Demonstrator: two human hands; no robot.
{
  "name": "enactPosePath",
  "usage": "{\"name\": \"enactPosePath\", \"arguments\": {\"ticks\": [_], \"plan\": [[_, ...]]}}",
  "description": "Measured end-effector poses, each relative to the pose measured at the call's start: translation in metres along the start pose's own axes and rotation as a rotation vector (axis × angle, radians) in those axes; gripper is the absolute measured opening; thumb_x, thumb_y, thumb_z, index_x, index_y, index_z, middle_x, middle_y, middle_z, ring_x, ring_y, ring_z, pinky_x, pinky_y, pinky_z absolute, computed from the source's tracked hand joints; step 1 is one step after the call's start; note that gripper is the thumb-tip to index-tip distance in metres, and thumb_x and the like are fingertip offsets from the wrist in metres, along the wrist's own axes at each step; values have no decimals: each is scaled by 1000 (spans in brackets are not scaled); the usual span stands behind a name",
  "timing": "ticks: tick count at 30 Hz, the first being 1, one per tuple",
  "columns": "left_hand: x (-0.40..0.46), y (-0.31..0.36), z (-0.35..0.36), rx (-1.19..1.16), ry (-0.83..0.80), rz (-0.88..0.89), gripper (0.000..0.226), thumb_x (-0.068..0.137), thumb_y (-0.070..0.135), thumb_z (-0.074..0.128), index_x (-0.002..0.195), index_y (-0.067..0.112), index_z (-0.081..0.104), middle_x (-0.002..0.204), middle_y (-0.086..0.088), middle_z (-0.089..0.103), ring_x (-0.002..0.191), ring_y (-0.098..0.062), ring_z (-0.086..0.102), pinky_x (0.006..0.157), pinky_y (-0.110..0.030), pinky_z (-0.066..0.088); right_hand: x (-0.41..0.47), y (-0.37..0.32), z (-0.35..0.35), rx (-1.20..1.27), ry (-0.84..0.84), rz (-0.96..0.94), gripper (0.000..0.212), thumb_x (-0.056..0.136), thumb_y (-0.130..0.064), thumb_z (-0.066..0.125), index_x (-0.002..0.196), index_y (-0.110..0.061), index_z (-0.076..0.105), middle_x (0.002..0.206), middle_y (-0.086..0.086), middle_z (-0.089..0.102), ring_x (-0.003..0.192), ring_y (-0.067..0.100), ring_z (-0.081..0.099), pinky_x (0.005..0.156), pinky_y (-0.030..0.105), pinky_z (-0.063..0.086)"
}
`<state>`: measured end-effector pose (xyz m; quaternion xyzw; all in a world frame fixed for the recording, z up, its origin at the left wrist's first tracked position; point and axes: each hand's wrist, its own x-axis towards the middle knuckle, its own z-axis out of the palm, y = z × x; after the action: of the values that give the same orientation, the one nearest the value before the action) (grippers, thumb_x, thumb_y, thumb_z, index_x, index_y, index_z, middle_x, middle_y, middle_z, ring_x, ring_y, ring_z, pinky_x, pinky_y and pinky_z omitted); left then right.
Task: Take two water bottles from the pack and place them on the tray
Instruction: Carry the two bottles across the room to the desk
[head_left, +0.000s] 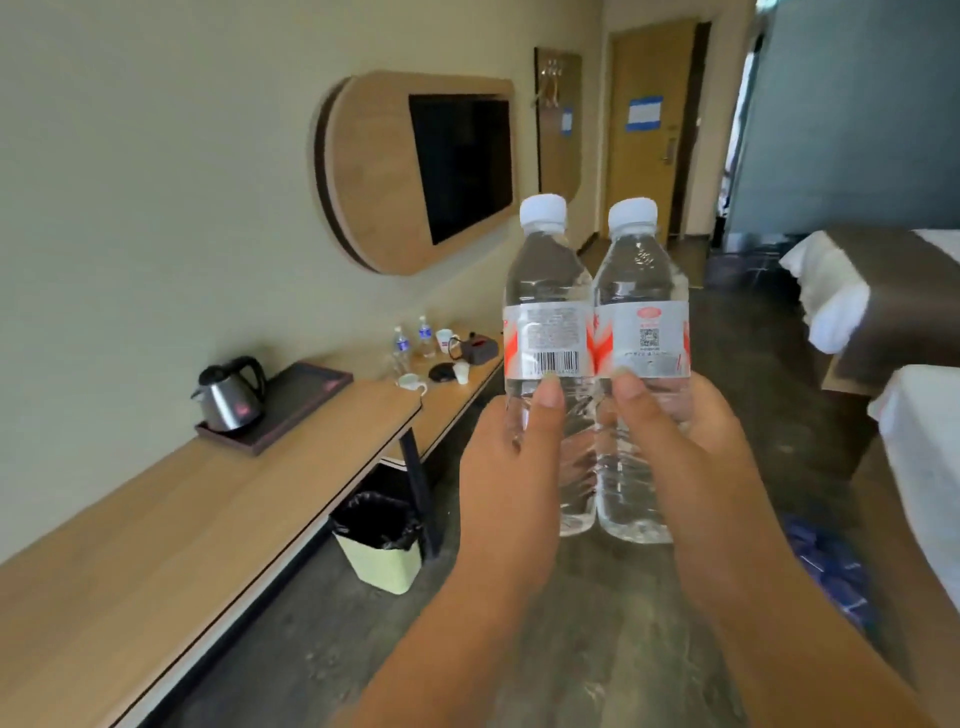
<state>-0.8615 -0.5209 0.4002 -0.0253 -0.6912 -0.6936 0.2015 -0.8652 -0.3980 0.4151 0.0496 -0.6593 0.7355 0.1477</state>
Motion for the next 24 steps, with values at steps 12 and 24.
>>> {"name": "enactPosePath", "arguments": {"ticks": [12,24], "plan": [[170,-50,-44,126,259,-33,57,99,73,45,128,32,71,121,6,80,114,-14,76,102,-49,57,186,65,115,144,-396,72,37,87,-56,72,121,-42,66,116,-12,79,104,9,77,86,41,60],[373,-126,-153,126,460,-72,78,88,81,46,113,12,70,114,-14,75,109,-32,72,99,-61,55,346,136,299,129,-518,71,28,95,-46,68,123,-43,68,117,-12,79,105,9,76,84,36,63]]}}
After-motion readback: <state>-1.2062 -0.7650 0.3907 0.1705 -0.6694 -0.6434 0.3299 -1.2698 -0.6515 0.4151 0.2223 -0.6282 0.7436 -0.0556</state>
